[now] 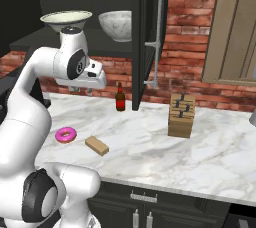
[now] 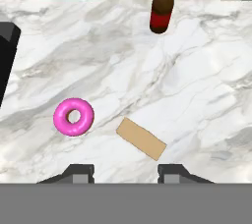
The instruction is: Pick both bowls and place them on the counter. Then place the cream cheese stick in one bowl and place the donut in the other bowl.
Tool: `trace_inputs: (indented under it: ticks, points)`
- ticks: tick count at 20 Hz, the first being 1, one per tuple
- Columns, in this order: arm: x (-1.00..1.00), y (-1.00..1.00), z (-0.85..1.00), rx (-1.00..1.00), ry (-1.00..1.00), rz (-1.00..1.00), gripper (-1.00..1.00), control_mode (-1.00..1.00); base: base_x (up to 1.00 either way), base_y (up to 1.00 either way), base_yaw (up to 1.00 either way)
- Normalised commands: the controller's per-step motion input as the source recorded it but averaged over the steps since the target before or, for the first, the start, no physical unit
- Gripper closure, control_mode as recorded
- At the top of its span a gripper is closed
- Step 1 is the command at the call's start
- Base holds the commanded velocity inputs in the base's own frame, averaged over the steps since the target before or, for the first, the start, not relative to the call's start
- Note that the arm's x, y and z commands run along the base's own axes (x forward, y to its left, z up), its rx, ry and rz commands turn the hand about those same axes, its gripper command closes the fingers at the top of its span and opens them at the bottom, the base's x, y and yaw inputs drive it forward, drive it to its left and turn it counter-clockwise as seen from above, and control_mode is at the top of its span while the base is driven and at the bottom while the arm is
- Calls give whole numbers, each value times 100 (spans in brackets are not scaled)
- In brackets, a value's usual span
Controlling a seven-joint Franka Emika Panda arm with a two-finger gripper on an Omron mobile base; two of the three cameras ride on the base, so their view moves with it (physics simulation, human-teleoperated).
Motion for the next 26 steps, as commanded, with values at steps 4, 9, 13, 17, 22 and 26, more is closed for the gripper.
trace_inputs:
  ticks: [4, 9, 13, 17, 22, 26]
  points:
    - [1, -2, -2, 0, 0, 1, -100, -100, 0, 0, 0]
    - [1, 2, 0, -19, 0, 9, -100, -100, 0, 0, 0]
    - [-10, 11, 31, -29, -4, 14, -100, -100, 0, 0, 0]
    - [-29, 0, 41, -22, -1, 11, -100, -100, 0, 0, 0]
    - [-7, 0, 9, -7, 0, 4, -100, -100, 0, 0, 0]
    - [-6, -5, 37, -5, 0, 2, -100, -100, 0, 0, 0]
